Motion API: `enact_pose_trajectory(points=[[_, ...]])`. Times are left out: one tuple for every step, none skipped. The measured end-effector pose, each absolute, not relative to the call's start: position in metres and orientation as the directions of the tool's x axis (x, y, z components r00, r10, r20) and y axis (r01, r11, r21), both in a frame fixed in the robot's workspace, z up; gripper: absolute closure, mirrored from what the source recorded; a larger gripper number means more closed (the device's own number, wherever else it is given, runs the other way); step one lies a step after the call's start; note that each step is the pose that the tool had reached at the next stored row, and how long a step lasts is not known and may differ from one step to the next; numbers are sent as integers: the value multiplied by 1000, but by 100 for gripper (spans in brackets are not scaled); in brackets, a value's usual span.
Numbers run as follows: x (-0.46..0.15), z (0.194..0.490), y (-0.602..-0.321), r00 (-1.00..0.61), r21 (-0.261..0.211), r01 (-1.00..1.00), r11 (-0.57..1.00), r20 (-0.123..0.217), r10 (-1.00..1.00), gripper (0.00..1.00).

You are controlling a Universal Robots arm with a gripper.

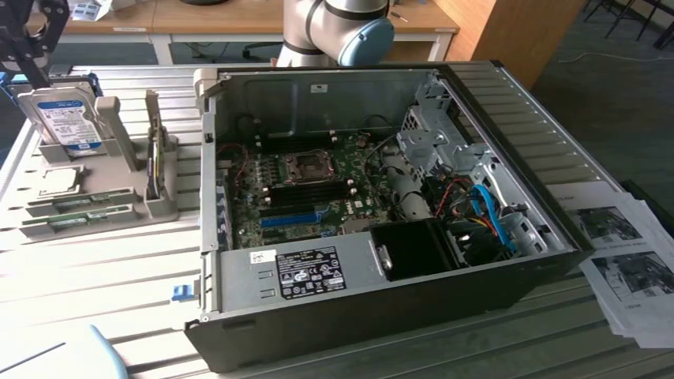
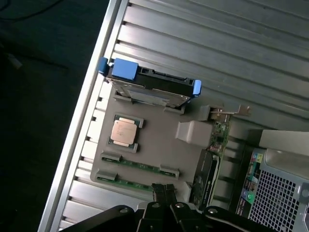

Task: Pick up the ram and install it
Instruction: 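Pick up the ram and move it above insertion slot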

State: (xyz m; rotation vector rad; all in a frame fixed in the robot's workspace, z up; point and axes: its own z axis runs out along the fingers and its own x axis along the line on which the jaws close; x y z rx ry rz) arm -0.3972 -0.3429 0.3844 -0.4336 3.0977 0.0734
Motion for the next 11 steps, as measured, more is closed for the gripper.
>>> enact_pose_trajectory(points=[[-397,384,-343,-957,45,-290,956,-19,-289,91],[-397,384,-343,-952,45,-306,951,-19,-306,91],[-397,384,-343,-947,45,-322,946,-19,-321,91],[-397,384,-343,-941,45,-337,940,-19,-337,91],[-397,384,-343,-936,45,-353,935,-19,-353,91],[-397,384,-343,-929,45,-369,928,-19,-369,91],[-397,384,-343,-923,45,-386,921,-19,-385,91],[-397,384,-343,-916,45,-402,915,-19,-402,91],[-397,384,-343,-908,45,-418,907,-19,-418,91],[-397,384,-343,-901,45,-434,900,-19,-434,91],[-397,384,-343,-893,45,-450,892,-19,-450,91]])
